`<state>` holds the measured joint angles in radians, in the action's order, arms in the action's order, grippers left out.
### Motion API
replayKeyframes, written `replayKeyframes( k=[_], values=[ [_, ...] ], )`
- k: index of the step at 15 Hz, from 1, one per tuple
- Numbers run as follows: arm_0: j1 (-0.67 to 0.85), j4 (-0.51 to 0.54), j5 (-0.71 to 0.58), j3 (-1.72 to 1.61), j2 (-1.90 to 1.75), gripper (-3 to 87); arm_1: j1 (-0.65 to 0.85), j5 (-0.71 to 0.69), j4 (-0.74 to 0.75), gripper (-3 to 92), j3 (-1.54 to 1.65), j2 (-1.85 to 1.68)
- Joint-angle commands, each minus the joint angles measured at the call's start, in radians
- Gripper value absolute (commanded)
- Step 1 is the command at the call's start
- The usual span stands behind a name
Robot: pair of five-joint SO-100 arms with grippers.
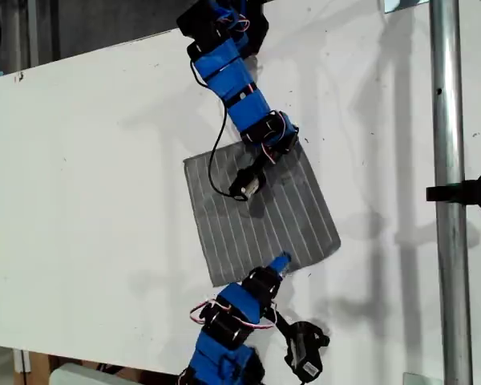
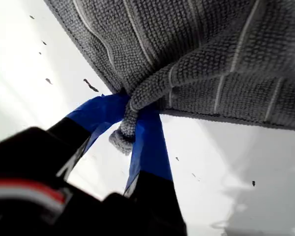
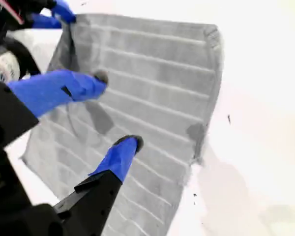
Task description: Grasp corners of a towel and fold twice.
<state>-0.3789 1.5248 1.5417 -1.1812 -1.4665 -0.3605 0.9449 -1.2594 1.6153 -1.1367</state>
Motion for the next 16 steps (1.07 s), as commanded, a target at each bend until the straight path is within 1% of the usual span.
replayKeyframes(
  k=[1,5,7,9,11,13,15,16],
  values=[
    [-0.055,-0.002,-0.029,0.146,0.072,28.6,0.037,-0.005,0.0,-0.2,-0.009,0.0],
    [-0.098,-0.137,-0.006,0.195,0.299,24.4,0.049,-0.008,-0.009,-0.2,-0.026,0.002],
    [-0.1,-0.156,0.005,0.275,0.449,23.6,0.054,-0.009,-0.011,-0.2,-0.038,0.003],
    [-0.081,-0.173,0.041,0.265,0.531,23.4,0.054,-0.011,-0.011,-0.2,-0.057,0.015],
    [-0.067,-0.215,0.038,0.27,0.581,23.3,0.051,-0.011,-0.015,-0.2,-0.075,0.029],
    [-0.067,-0.249,0.064,0.267,0.653,23.2,0.049,-0.011,-0.029,-0.2,-0.086,0.029],
    [-0.067,-0.291,0.112,0.267,0.75,19.2,0.054,-0.011,-0.034,-0.2,-0.091,0.029],
    [-0.063,-0.298,0.127,0.272,0.784,14.0,0.055,-0.011,-0.035,-0.2,-0.091,0.029]
  ],
)
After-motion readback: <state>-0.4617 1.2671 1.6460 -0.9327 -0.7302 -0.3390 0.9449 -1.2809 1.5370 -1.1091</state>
